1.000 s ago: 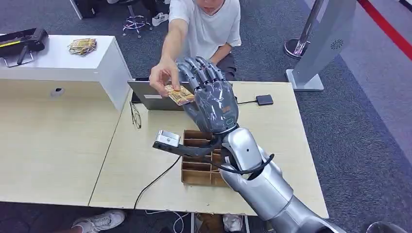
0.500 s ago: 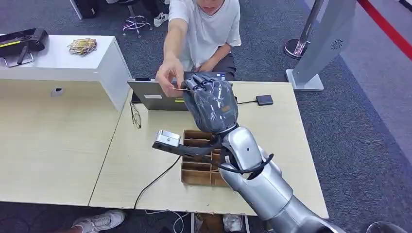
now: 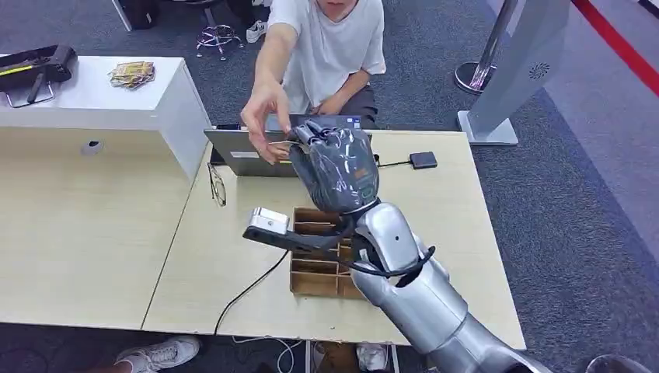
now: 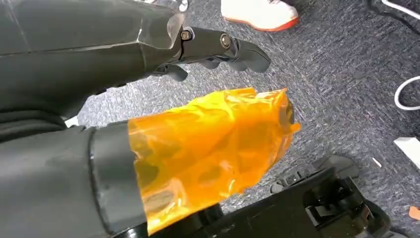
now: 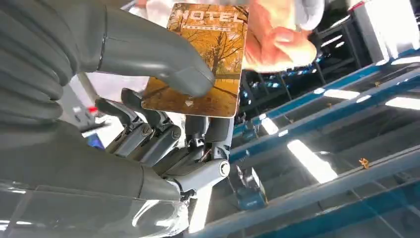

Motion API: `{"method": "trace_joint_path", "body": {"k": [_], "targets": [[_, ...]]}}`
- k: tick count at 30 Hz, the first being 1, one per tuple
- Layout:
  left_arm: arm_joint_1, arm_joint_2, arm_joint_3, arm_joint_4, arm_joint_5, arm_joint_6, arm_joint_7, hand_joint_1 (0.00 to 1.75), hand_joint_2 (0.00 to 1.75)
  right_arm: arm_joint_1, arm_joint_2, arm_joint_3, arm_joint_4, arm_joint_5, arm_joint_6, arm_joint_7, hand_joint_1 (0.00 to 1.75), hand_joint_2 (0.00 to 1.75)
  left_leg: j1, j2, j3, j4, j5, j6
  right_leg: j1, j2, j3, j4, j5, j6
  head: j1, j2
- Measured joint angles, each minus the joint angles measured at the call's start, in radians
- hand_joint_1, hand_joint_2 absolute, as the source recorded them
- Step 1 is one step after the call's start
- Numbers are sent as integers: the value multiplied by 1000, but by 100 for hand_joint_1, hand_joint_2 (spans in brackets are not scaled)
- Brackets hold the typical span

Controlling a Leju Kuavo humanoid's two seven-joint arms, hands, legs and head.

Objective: Pass the card to the sensor for recognition and then transmit it.

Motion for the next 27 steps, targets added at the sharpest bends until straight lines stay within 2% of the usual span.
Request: {"method": "trace_joint_path", "body": {"k": [11, 17, 23, 27], "targets": [[4, 1, 2, 0, 43, 29, -30, 0, 0, 68, -2, -30, -124, -256, 71, -66, 175, 175, 0, 0, 0, 0, 0, 0, 0, 0, 0, 0, 0, 0, 0, 0], [18, 3, 4, 0, 61, 57, -58, 0, 0, 120, -19, -61, -199, -462, 159, -121, 175, 175, 0, 0, 0, 0, 0, 0, 0, 0, 0, 0, 0, 0, 0, 0], [33, 5, 10, 0, 77, 72, -74, 0, 0, 162, -43, -95, -244, -727, 299, -169, 175, 175, 0, 0, 0, 0, 0, 0, 0, 0, 0, 0, 0, 0, 0, 0], [39, 6, 19, 0, 82, 75, -75, 0, 0, 179, -59, -106, -251, -809, 347, -187, 175, 175, 0, 0, 0, 0, 0, 0, 0, 0, 0, 0, 0, 0, 0, 0]]}}
